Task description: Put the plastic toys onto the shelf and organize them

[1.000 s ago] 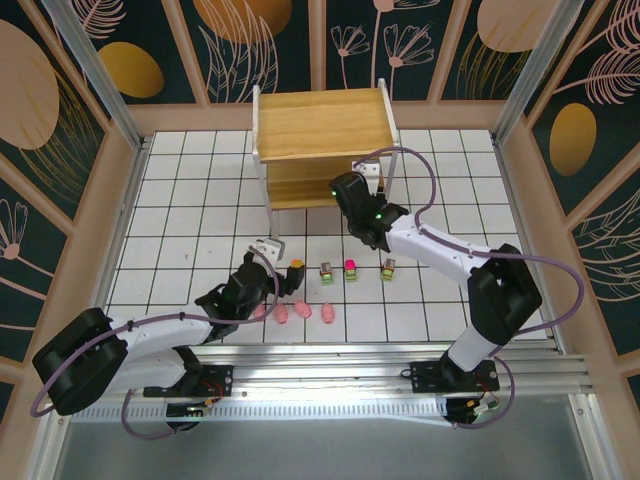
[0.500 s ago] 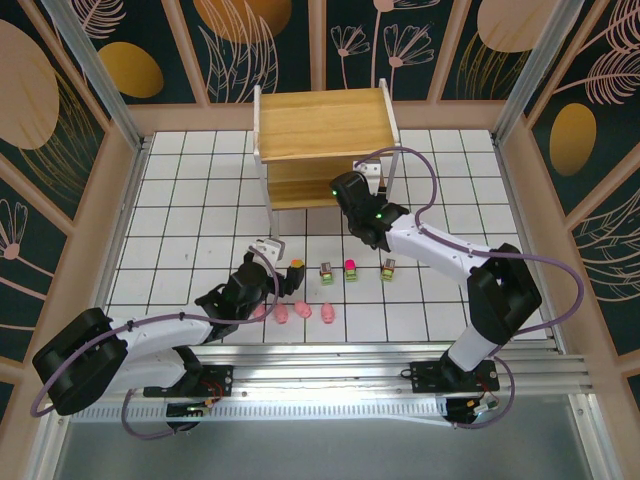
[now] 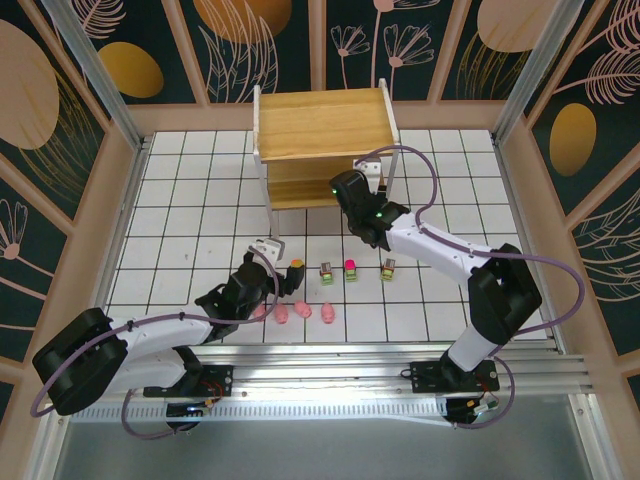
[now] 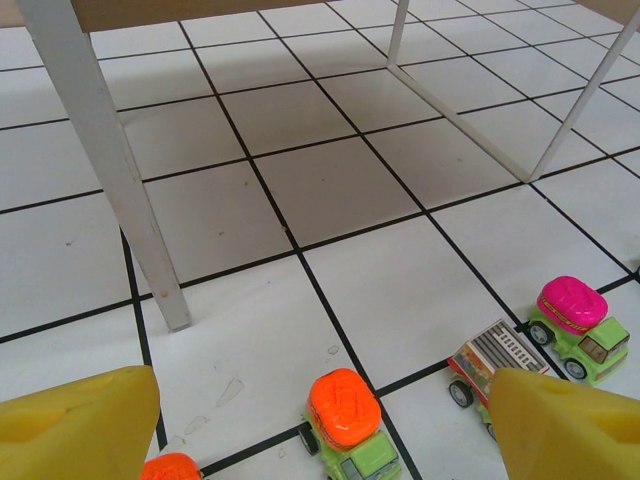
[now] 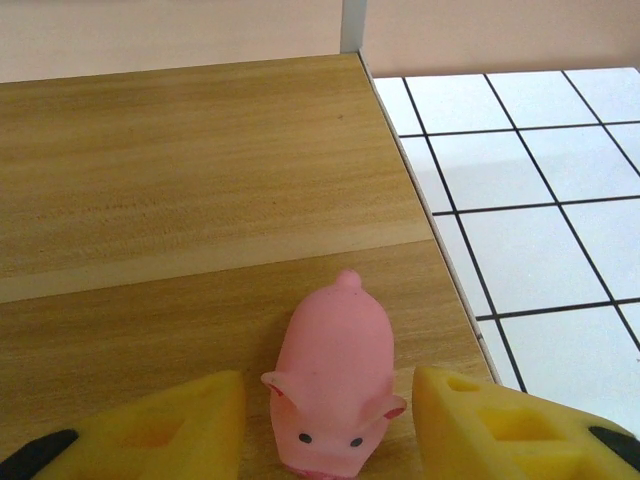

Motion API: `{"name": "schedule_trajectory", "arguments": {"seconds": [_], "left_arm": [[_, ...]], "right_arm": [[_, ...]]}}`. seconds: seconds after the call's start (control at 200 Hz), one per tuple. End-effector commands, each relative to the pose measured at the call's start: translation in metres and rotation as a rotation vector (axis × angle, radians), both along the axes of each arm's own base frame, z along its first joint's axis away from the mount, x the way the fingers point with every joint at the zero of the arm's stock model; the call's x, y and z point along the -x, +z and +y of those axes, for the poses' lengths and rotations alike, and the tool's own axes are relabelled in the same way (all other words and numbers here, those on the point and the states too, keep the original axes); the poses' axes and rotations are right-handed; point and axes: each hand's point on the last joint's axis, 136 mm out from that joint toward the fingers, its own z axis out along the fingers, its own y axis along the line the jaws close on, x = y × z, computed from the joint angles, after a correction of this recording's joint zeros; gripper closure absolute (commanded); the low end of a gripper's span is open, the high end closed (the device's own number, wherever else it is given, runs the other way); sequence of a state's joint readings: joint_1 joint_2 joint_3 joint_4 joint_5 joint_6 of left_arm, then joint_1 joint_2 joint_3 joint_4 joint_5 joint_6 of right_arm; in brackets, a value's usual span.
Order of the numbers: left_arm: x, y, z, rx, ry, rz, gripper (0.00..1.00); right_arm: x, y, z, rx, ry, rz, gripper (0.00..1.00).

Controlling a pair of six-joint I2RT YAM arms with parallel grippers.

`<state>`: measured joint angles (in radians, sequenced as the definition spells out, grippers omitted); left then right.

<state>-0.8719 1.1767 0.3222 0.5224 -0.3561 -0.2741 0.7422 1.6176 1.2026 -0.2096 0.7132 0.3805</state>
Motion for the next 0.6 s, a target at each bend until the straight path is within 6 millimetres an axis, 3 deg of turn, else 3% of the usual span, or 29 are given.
{"name": "schedule_trajectory", "arguments": {"seconds": [0.0, 0.38, 0.596], "left_arm": [[-0.006, 0.014, -0.001, 0.013, 0.028, -0.036, 0.14], [-0.008, 0.024, 0.013, 0.017, 0.094, -0.056, 0.14], [-0.001, 0.025, 0.021, -0.015, 0.098, -0.018, 0.13]], "right_arm": [[0.007, 0.022, -0.003, -0.047, -0.023, -0.042, 0.52], [0.036, 0.024, 0.009, -0.072, 0.003, -0.035, 0.50], [0.069, 0.015, 0.021, -0.110, 0.045, -0.002, 0.50]]}}
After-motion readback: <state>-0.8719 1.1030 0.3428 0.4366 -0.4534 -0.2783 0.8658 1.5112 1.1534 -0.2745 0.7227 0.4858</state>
